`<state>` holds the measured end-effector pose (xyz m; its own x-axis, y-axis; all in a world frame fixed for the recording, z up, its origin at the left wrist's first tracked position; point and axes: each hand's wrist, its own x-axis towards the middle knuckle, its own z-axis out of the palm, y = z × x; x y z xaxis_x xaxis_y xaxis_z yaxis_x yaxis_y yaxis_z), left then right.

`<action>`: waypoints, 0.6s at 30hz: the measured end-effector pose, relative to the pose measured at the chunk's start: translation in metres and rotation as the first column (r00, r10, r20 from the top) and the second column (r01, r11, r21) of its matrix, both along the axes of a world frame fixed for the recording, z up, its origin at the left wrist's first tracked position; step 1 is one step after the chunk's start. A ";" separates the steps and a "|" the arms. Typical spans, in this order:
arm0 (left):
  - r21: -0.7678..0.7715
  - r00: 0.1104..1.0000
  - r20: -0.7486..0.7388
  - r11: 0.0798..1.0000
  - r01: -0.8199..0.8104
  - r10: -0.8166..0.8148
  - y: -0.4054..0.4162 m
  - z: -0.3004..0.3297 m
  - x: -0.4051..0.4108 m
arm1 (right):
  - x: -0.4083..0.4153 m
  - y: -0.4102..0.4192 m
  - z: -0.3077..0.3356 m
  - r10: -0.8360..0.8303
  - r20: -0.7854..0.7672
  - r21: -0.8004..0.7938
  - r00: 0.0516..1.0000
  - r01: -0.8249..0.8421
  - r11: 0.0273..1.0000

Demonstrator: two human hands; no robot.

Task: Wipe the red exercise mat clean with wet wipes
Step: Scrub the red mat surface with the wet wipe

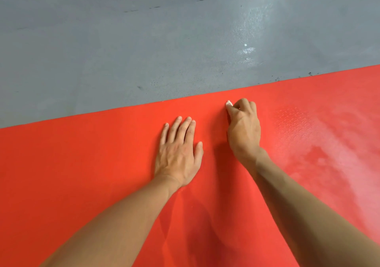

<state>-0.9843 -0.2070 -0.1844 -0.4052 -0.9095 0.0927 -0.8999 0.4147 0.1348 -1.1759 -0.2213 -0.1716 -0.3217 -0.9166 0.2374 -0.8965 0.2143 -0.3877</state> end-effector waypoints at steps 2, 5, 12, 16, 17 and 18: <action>0.001 1.000 -0.007 1.000 -0.002 0.002 0.000 0.000 0.000 | 0.031 0.006 -0.004 0.125 0.013 -0.036 0.992 -0.125 0.992; 0.000 1.000 -0.024 1.000 0.001 0.000 0.001 0.002 0.001 | 0.032 0.017 -0.006 0.506 -0.064 -0.047 0.860 -0.510 0.859; 0.005 1.000 -0.026 1.000 -0.002 0.002 0.001 0.002 0.003 | -0.002 -0.017 -0.006 0.109 -0.003 -0.061 0.994 -0.109 0.992; 0.017 0.999 -0.039 1.000 0.005 -0.004 0.002 0.004 0.003 | 0.034 -0.002 -0.009 0.484 -0.073 -0.052 0.872 -0.488 0.871; 0.015 0.999 -0.035 1.000 0.001 -0.001 0.002 0.004 0.002 | 0.024 -0.006 -0.008 0.459 -0.059 -0.053 0.886 -0.462 0.885; 0.012 0.999 -0.033 1.000 -0.001 0.001 0.001 0.004 0.002 | 0.012 -0.012 -0.007 0.366 -0.019 -0.055 0.930 -0.367 0.929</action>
